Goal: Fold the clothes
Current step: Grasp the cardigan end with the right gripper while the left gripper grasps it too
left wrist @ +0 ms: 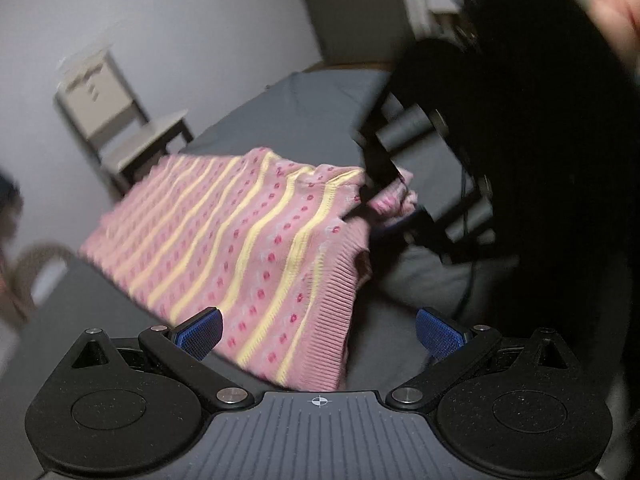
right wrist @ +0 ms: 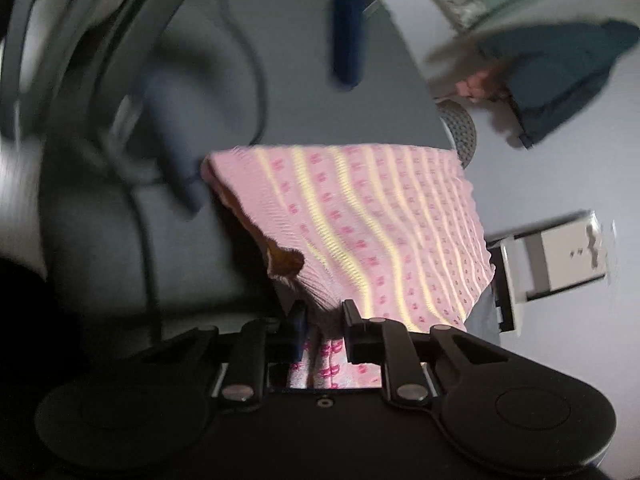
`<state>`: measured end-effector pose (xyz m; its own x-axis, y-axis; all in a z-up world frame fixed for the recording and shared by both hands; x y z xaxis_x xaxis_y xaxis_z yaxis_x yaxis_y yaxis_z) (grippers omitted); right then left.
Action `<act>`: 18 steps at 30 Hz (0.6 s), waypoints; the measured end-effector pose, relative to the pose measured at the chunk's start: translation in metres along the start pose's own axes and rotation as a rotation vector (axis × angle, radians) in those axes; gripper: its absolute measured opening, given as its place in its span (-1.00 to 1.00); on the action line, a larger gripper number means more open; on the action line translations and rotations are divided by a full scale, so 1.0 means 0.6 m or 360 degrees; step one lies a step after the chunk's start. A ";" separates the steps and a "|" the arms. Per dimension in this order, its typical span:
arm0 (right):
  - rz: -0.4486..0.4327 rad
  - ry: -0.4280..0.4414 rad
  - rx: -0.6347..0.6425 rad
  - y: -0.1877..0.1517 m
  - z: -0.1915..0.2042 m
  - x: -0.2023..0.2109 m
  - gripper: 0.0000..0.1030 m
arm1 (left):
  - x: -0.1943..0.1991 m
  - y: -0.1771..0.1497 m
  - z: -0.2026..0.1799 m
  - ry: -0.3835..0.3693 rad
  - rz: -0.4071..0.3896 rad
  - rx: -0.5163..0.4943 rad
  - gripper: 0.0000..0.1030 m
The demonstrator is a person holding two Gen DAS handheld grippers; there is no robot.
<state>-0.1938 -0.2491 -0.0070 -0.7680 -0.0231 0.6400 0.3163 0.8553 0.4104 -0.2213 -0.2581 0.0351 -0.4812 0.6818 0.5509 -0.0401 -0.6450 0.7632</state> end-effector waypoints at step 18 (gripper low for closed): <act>-0.0074 0.0192 -0.0408 -0.002 -0.083 -0.001 -0.64 | -0.101 0.032 -0.095 0.0089 0.0037 -0.0886 -0.35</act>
<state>-0.1661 -0.2756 0.0246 -0.7181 -0.1339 0.6830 0.4245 0.6935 0.5822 -0.2430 -0.3318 -0.0030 -0.5326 0.6559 0.5349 -0.4779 -0.7547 0.4495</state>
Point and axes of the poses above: each gripper's, at about its wrist camera, not at the fingertips, and x roughly against the way its jaws point, z to its left, y to its top, the point moved 4 cm from there along -x, roughly the way its jaws point, and after that the axes turned 11 degrees about -z, right-handed, at the moved point
